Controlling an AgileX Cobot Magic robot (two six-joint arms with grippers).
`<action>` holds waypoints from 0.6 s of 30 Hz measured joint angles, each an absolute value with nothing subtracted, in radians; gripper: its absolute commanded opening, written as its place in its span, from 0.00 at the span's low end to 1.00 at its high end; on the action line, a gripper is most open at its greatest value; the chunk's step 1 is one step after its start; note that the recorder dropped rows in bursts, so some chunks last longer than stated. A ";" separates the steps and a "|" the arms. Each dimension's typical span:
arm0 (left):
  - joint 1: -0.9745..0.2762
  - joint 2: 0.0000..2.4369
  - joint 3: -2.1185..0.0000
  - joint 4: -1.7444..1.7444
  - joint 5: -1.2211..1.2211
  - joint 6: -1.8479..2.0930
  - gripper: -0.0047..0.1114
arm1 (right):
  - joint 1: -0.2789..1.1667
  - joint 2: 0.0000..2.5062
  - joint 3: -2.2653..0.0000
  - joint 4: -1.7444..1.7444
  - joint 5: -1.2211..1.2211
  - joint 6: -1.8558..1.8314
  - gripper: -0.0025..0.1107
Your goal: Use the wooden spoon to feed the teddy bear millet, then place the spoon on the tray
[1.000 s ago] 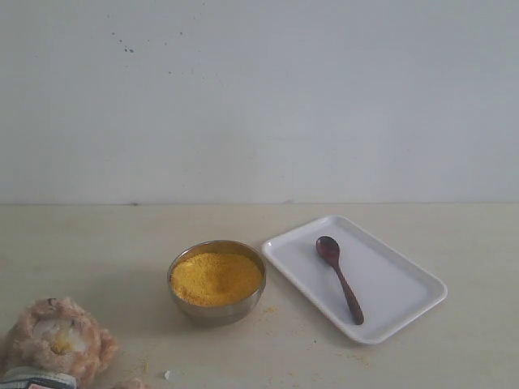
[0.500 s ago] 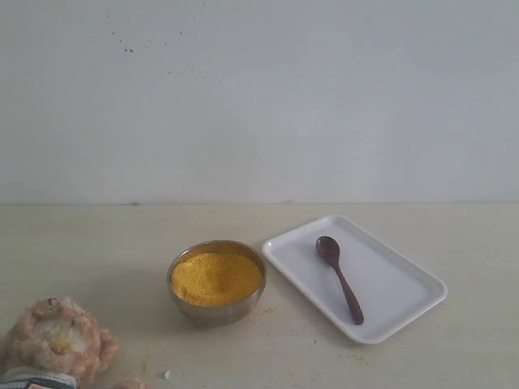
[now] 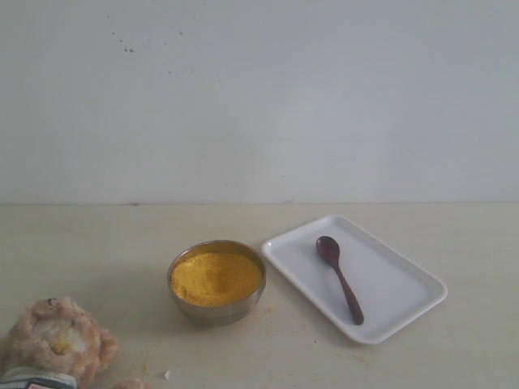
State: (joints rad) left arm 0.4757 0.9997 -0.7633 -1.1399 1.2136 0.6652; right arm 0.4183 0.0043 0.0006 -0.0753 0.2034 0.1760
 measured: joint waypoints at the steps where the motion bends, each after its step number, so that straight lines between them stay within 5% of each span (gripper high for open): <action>1: 0.476 0.994 -0.763 -1.140 1.214 0.666 0.07 | 0.418 0.004 0.001 -0.075 0.203 0.176 0.02; 10: 0.467 0.958 -0.752 -1.140 1.203 0.666 0.07 | 0.418 0.004 0.001 -0.075 0.203 0.176 0.02; 18: 0.131 0.531 -0.502 -1.142 0.613 0.668 0.07 | 0.418 0.004 0.001 -0.075 0.203 0.176 0.02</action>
